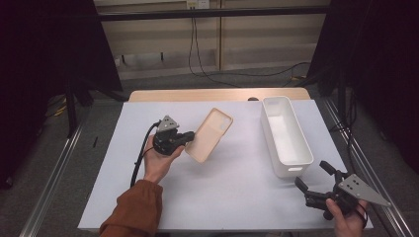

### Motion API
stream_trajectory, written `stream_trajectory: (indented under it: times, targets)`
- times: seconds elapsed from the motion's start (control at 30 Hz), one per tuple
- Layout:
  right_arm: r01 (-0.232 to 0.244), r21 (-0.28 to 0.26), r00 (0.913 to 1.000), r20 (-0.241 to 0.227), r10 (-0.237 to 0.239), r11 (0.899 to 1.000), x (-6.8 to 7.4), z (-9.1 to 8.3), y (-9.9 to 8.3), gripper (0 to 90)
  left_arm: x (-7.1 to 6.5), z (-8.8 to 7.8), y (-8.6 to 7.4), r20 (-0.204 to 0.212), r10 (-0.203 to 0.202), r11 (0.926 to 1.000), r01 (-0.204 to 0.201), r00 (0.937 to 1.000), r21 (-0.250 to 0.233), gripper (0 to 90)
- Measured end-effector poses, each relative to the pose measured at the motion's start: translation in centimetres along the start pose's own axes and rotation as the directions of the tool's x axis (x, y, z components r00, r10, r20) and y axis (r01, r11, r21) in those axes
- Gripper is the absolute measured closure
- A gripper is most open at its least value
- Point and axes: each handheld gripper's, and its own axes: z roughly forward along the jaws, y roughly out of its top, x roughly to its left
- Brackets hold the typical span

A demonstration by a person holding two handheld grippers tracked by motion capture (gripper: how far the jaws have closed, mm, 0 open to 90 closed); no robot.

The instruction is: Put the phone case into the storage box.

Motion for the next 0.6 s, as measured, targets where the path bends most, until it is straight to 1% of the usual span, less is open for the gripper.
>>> stream_trajectory:
  times: [0.07, 0.1, 0.13, 0.17, 0.2, 0.23, 0.3, 0.33, 0.37, 0.4, 0.43, 0.5, 0.6]
  targets:
    - [-0.002, -0.003, 1.0, 0.004, 0.002, 1.0, 0.0, 0.0, 0.1, 0.1, -0.2, -0.8, -0.1, -0.002, -0.002, 0.9996, 0.002, 1.0, -0.028, 87.8]
    - [-0.004, -0.007, 1.0, 0.005, 0.004, 1.0, 0.0, 0.0, 0.1, 0.0, -0.2, -0.8, -0.1, -0.002, -0.002, 0.9996, 0.002, 1.0, -0.028, 87.8]
    - [-0.003, -0.008, 1.0, 0.003, 0.003, 1.0, 0.0, 0.0, 0.2, 0.0, -0.3, -1.3, -0.1, -0.004, -0.004, 0.9993, 0.004, 1.0, -0.038, 87.9]
    - [-0.003, -0.008, 1.0, 0.003, 0.003, 1.0, 0.0, 0.0, 0.2, 0.0, -0.3, -1.3, -0.1, -0.004, -0.004, 0.9993, 0.004, 1.0, -0.038, 87.8]
    - [0.0, -0.013, 1.0, 0.0, 0.0, 1.0, 0.1, 0.0, 0.3, 0.0, -0.4, -1.7, -0.2, 0.001, -0.005, 0.9991, 0.005, 1.0, -0.041, 87.8]
    - [0.001, -0.014, 1.0, -0.004, -0.001, 1.0, 0.1, 0.0, 0.4, 0.0, -0.5, -1.9, -0.3, -0.005, 0.002, 0.999, -0.002, 1.0, -0.044, 87.8]
    - [-0.012, -0.022, 0.9999, -0.011, 0.012, 1.0, 0.2, 0.1, 0.5, 0.0, -0.6, -2.1, -0.4, -0.011, -0.001, 0.9991, 0.0, 0.9999, -0.044, 87.8]
    - [-0.005, -0.022, 0.9999, -0.014, 0.005, 1.0, 0.3, 0.1, 0.6, 0.0, -0.8, -2.6, -0.6, -0.017, -0.004, 0.9987, 0.003, 0.9999, -0.051, 87.8]
    - [0.001, -0.023, 0.9999, -0.012, -0.001, 1.0, 0.3, 0.1, 0.7, 0.0, -0.8, -2.6, -0.6, -0.017, -0.004, 0.9987, 0.003, 0.9999, -0.051, 87.8]
    - [0.003, -0.021, 0.9999, -0.013, -0.003, 1.0, 0.5, 0.1, 0.9, 0.0, -0.9, -3.3, -0.8, -0.014, -0.019, 0.9977, 0.018, 0.9997, -0.066, 87.8]
    - [0.003, -0.021, 0.9999, -0.013, -0.003, 1.0, 0.5, 0.1, 0.9, 0.0, -0.9, -3.3, -0.8, -0.014, -0.019, 0.9977, 0.018, 0.9997, -0.066, 87.8]
    - [0.024, -0.02, 0.9993, -0.029, -0.025, 1.0, 0.8, 0.3, 1.2, 0.0, -1.2, -4.1, -0.8, -0.015, -0.028, 0.9958, 0.026, 0.9995, -0.087, 87.8]
    - [0.021, -0.018, 0.9985, -0.049, -0.022, 1.0, 1.1, 0.6, 1.6, 0.0, -1.4, -4.6, -0.7, -0.013, -0.033, 0.9939, 0.032, 0.9994, -0.105, 87.8]
